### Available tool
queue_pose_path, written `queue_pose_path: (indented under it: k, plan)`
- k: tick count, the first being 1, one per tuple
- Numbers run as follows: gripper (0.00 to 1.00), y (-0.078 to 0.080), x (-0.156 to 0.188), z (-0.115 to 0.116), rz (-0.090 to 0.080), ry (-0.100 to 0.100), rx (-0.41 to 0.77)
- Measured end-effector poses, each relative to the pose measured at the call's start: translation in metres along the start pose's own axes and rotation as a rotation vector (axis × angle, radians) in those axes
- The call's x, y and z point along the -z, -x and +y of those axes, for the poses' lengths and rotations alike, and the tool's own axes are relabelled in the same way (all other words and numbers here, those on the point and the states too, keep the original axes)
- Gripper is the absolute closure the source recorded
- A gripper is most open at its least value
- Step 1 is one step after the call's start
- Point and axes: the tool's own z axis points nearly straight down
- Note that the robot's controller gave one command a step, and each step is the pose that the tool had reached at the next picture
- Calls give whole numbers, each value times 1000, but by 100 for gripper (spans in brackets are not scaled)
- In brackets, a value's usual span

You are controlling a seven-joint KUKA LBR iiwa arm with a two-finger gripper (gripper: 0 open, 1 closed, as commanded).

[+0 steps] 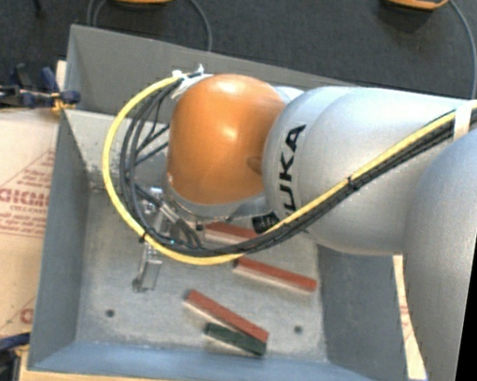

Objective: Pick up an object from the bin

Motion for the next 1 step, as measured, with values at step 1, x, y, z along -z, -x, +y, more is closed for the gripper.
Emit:
queue_pose_path:
  k: [1]
  plan:
    - [0,2,4,-1,-7,2,-4]
